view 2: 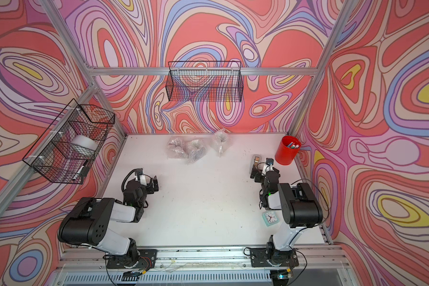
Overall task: Wrap mugs in bubble wrap
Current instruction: Reset both arms
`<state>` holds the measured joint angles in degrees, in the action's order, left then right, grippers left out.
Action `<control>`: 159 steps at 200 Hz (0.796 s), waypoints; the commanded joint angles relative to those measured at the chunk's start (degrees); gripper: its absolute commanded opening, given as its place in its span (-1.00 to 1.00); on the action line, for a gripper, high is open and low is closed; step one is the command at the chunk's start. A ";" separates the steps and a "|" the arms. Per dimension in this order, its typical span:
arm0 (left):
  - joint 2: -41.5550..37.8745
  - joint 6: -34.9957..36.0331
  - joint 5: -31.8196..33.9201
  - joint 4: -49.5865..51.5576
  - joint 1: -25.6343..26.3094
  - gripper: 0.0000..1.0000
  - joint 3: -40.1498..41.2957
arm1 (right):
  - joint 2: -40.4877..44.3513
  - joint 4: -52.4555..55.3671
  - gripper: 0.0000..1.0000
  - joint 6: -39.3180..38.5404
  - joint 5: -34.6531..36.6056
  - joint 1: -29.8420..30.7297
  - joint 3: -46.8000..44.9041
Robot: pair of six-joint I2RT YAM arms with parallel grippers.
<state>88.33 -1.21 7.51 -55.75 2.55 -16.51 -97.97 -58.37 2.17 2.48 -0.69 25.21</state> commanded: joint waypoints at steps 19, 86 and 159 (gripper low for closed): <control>0.32 0.61 -1.00 -4.54 -0.44 0.99 -0.86 | -0.02 4.37 0.97 -0.94 -1.78 -0.09 2.07; -0.83 0.07 -2.12 6.29 -0.98 1.00 -5.10 | -0.02 4.49 0.97 -0.89 -1.78 -0.09 2.00; -0.56 -1.06 0.52 1.32 -1.05 1.00 -2.99 | 0.36 -7.13 0.97 0.83 2.13 -0.08 -4.06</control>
<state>88.60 -1.21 4.60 -62.30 1.76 -10.41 -98.10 -67.07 2.02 2.00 -0.69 16.88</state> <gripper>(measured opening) 0.998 0.985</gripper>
